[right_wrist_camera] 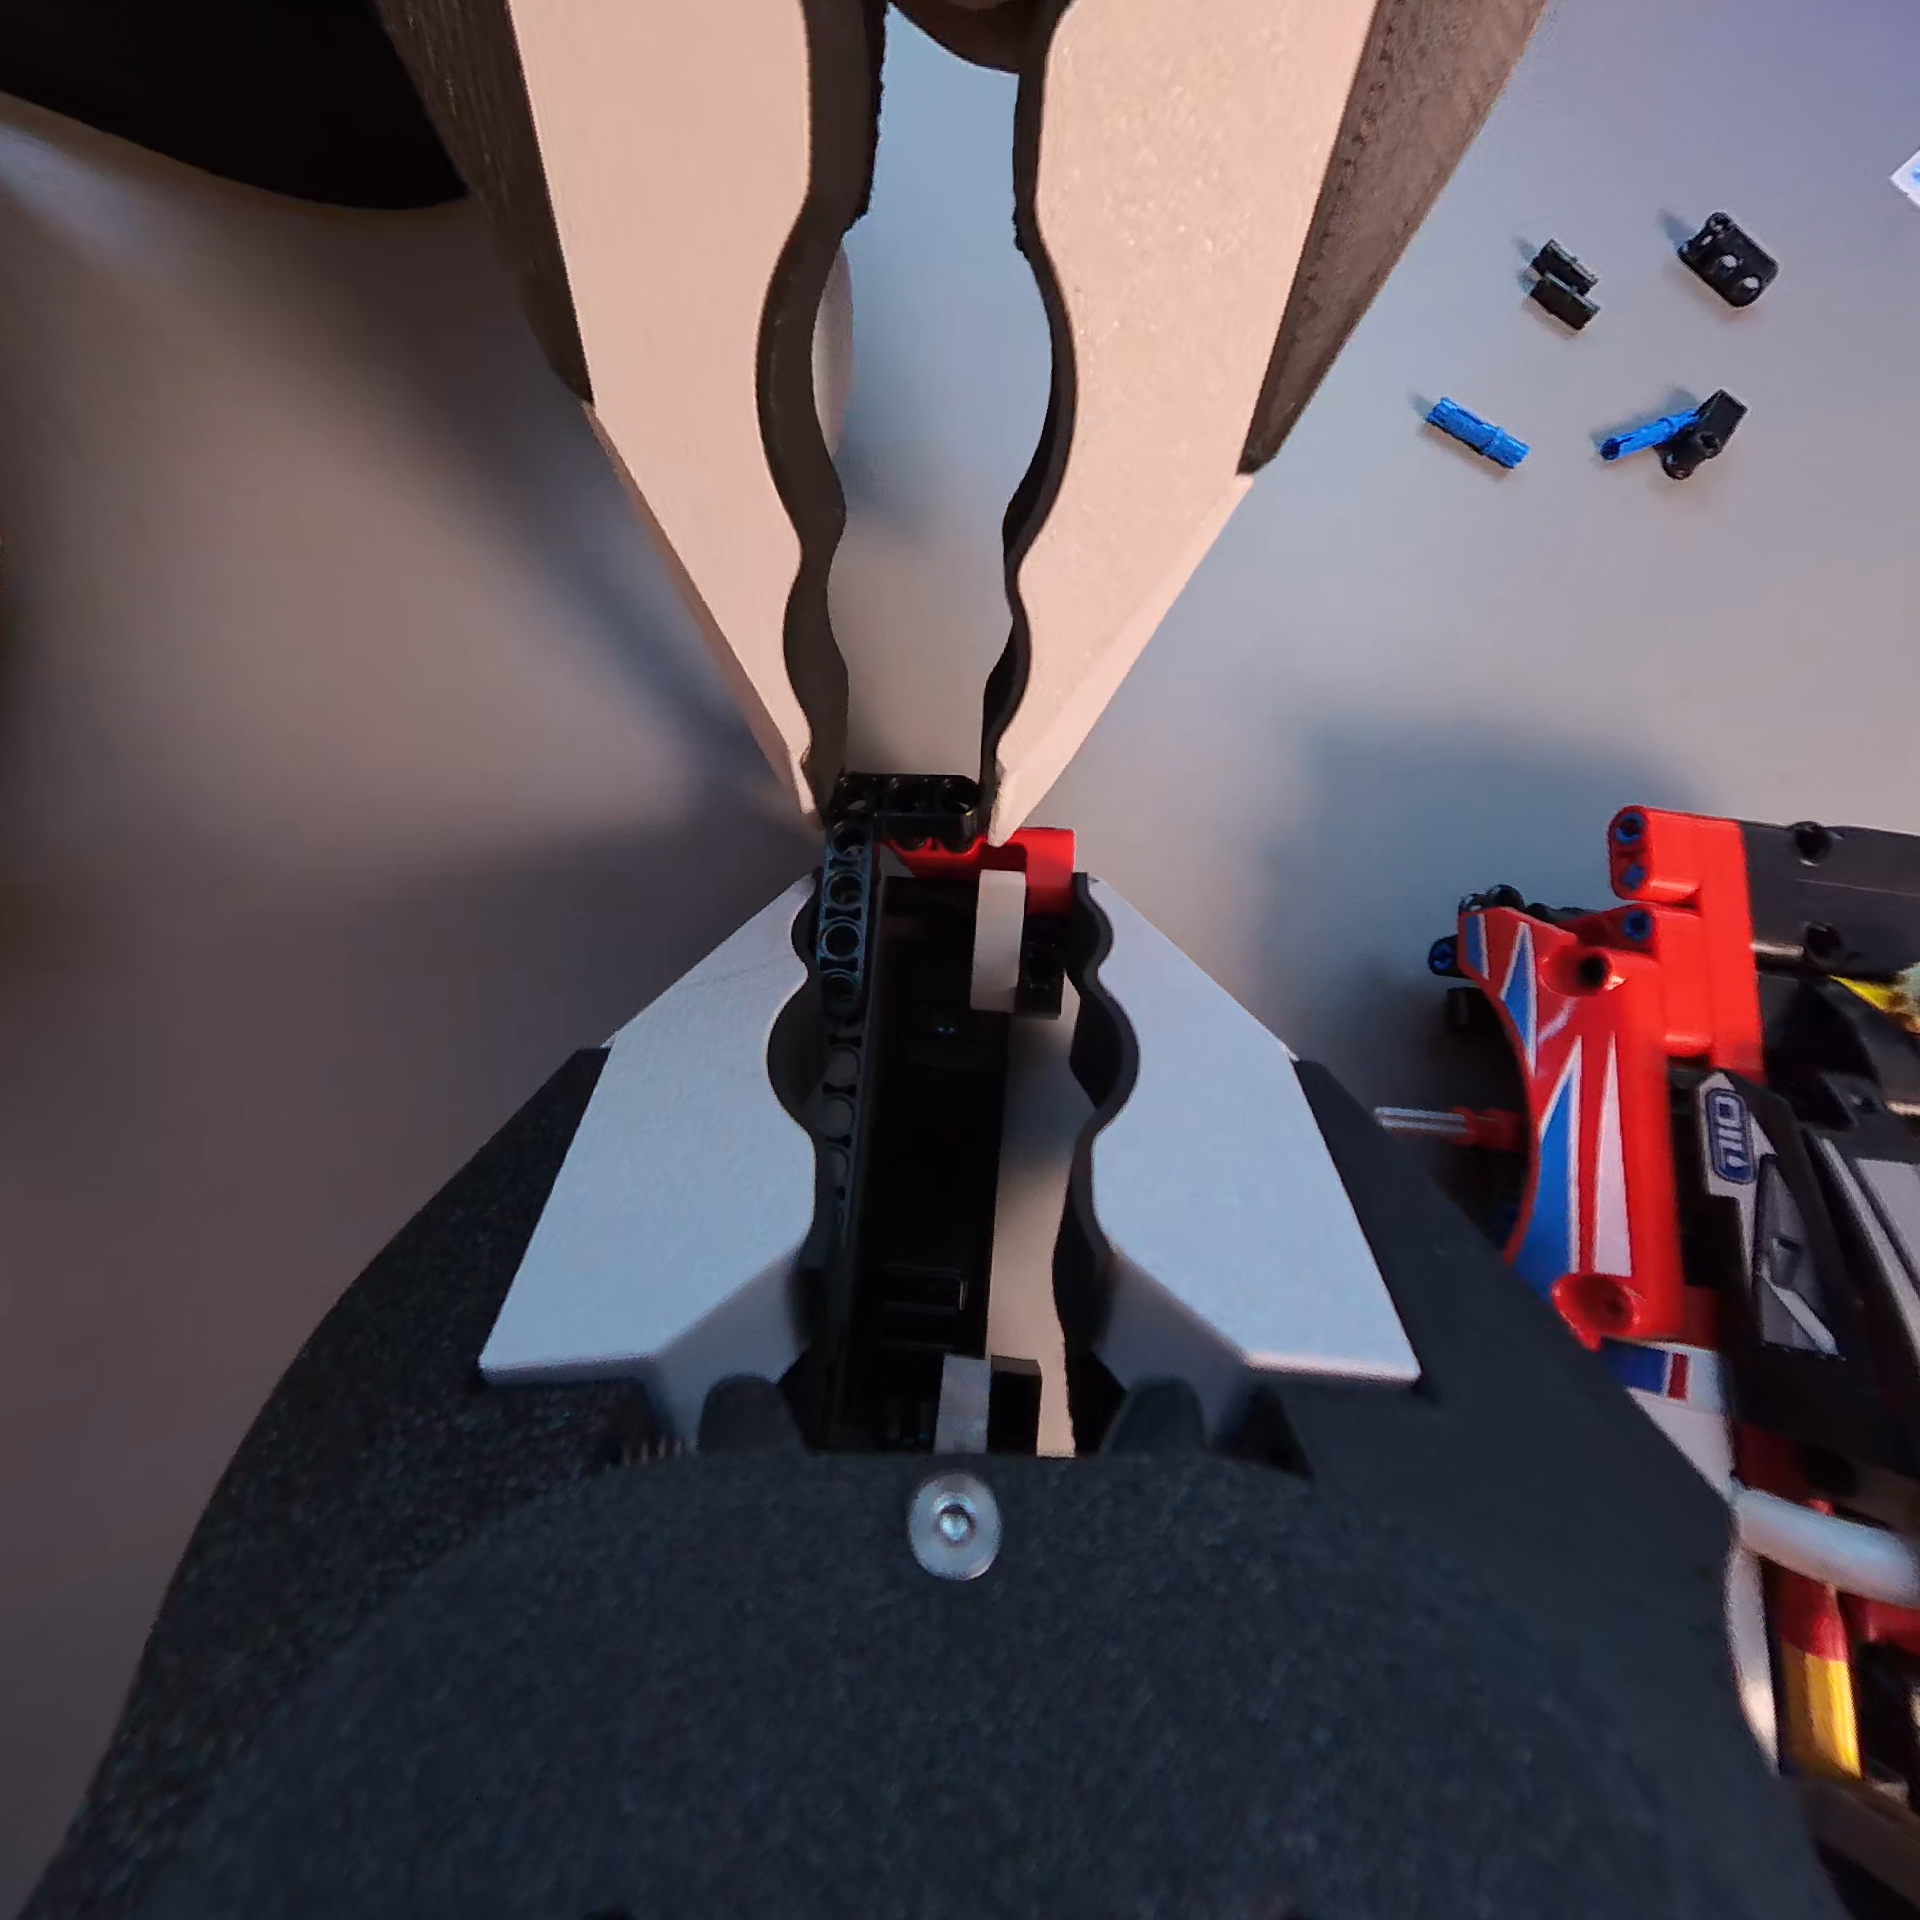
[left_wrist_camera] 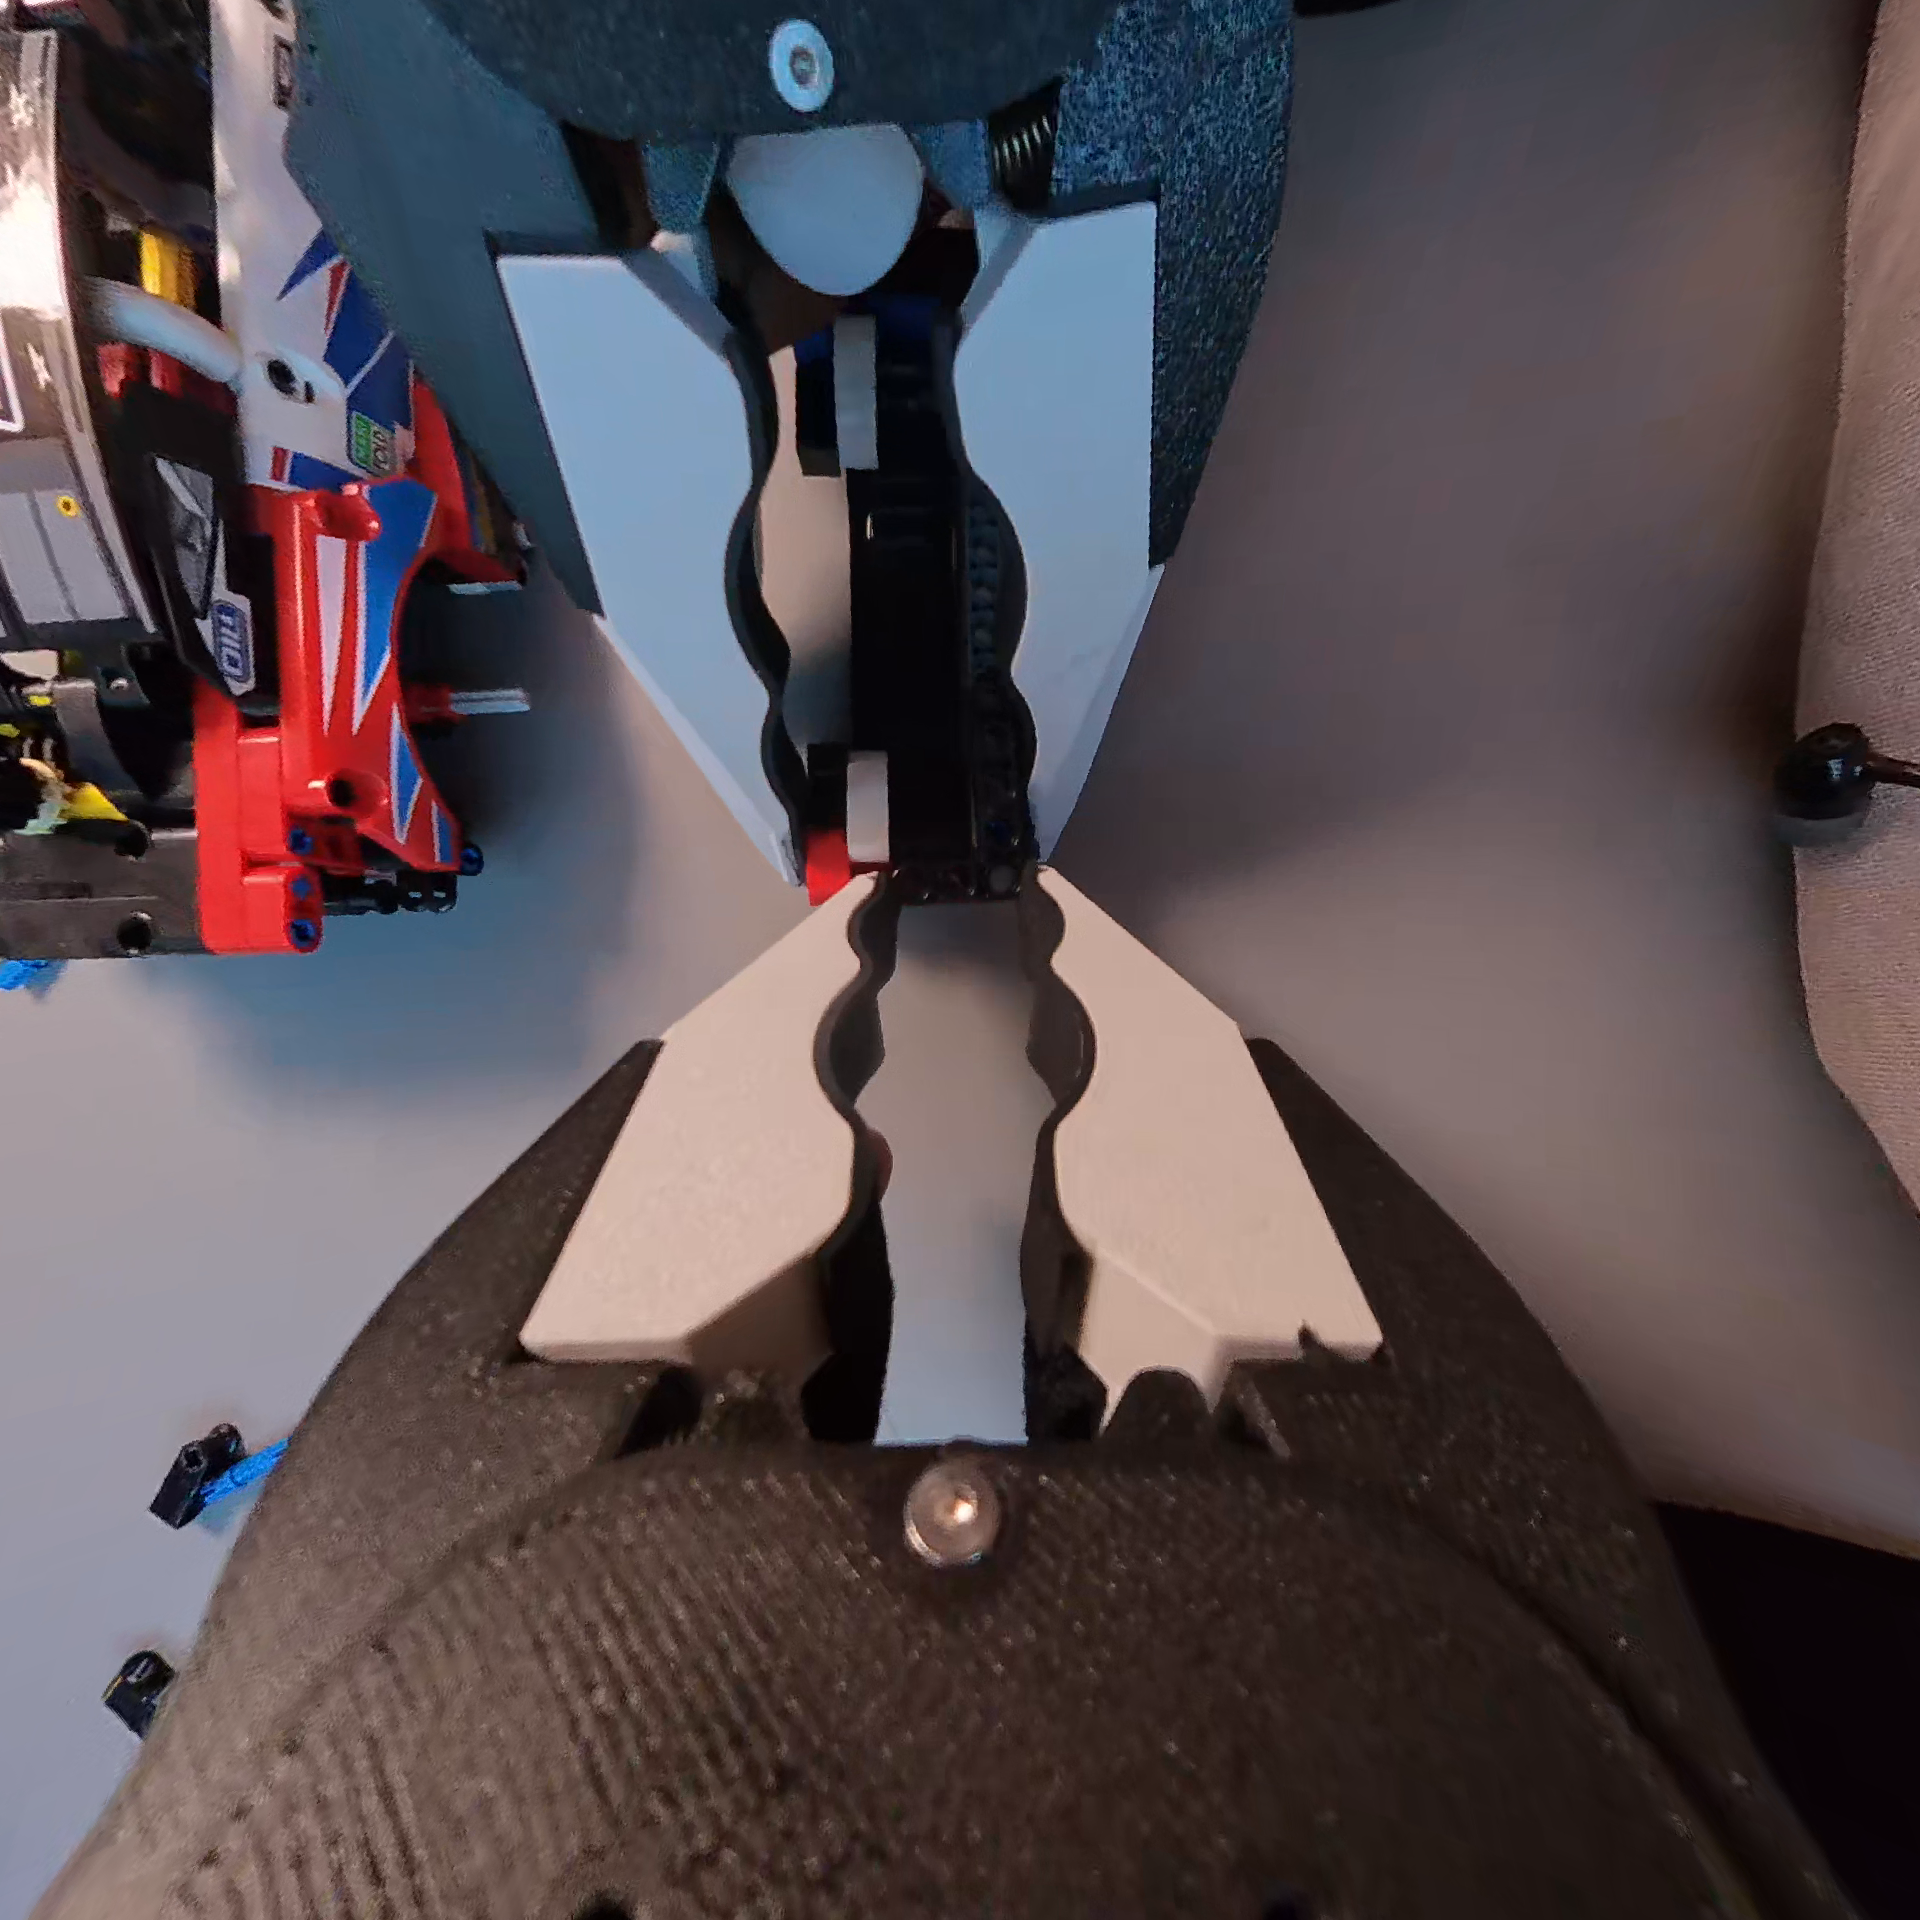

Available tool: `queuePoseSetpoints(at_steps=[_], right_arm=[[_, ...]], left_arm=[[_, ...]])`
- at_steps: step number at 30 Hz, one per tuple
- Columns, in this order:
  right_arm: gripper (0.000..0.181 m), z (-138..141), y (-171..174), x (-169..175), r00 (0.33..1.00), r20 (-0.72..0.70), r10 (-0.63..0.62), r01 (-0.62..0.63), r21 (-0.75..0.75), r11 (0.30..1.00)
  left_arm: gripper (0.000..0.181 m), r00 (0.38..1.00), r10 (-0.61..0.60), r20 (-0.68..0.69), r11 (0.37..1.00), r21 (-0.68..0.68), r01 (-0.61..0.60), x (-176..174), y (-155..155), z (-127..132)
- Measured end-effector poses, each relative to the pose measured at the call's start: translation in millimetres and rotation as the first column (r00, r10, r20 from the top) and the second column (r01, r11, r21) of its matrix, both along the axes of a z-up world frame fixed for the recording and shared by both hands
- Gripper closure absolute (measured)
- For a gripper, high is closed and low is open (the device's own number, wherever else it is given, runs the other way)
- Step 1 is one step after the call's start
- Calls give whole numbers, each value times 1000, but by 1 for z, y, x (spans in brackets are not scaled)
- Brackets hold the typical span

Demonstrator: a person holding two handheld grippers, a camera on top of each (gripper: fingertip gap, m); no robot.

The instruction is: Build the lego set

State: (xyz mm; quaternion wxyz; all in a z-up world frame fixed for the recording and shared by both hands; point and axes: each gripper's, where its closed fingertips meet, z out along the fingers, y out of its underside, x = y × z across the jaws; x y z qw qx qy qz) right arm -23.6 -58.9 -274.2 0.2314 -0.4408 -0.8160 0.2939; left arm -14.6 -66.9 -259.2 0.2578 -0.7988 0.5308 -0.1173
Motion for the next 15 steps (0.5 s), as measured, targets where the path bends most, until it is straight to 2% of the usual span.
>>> queuePoseSetpoints(at_steps=[15], right_arm=[[136,-2,-4,3,1000,28,11,-10,-29,1000]], left_arm=[[159,997,-6,82,1000,19,4,3,-3,4]])
